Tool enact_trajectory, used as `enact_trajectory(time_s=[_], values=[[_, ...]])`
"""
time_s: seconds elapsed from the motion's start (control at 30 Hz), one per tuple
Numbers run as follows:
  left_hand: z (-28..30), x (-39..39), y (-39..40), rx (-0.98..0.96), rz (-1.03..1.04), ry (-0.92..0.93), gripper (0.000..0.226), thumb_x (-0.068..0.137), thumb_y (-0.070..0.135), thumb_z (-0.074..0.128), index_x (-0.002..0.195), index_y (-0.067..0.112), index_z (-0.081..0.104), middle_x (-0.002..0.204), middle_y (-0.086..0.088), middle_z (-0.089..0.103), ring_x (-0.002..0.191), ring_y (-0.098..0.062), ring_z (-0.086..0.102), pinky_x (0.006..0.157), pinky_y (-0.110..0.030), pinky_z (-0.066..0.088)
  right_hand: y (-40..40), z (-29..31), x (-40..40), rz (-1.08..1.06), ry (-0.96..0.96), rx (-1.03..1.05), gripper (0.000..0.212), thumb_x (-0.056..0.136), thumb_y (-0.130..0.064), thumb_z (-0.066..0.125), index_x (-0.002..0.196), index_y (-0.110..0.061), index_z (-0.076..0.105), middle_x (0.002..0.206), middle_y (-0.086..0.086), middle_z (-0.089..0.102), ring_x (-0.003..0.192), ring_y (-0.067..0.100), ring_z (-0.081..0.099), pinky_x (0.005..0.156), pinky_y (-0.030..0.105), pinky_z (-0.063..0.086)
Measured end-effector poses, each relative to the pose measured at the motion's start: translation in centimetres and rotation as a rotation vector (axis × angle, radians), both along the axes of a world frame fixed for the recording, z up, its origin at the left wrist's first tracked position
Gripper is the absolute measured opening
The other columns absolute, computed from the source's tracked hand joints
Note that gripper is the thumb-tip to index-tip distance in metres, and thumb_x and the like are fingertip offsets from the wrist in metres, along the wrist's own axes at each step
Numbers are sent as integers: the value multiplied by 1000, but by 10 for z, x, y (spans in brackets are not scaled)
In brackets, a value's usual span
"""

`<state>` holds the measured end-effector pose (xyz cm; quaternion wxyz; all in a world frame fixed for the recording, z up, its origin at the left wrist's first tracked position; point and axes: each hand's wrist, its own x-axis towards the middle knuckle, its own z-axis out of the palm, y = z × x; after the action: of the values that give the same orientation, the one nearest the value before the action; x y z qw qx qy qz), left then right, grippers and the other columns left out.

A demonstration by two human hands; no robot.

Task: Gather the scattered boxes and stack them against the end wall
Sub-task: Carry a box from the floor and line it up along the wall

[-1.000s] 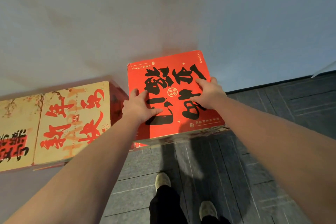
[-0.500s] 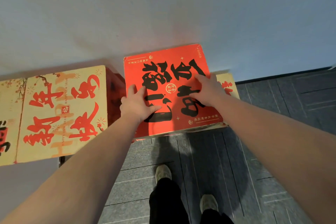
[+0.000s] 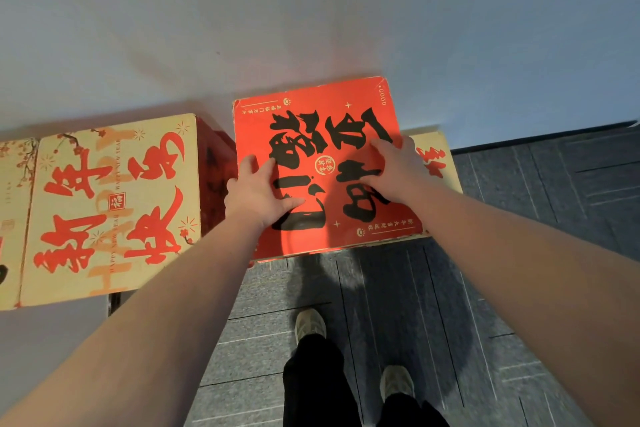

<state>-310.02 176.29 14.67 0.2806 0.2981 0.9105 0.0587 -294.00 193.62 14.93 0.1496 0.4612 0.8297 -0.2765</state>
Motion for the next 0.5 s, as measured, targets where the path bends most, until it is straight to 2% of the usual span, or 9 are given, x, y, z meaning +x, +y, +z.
enact_trajectory(time_s=[0.3, 0.5], values=[[-1, 0, -10, 4, -11, 8, 93, 70, 61, 72, 148, 33, 28, 155, -1, 17, 130, -40, 32, 105, -48, 35, -12, -4, 2, -9, -17, 20, 73, 87, -48, 62, 148, -35, 25, 151, 13, 21, 131, 40, 41, 105, 52, 41], [-2, -2, -20, -4, -20, 17, 95, 69, 63, 72, 148, 33, 28, 154, -3, 18, 129, -41, 33, 104, -48, 36, -18, -2, 1, 2, -13, 3, 72, 88, -47, 62, 148, -35, 24, 149, 14, 22, 130, 39, 41, 105, 49, 41]])
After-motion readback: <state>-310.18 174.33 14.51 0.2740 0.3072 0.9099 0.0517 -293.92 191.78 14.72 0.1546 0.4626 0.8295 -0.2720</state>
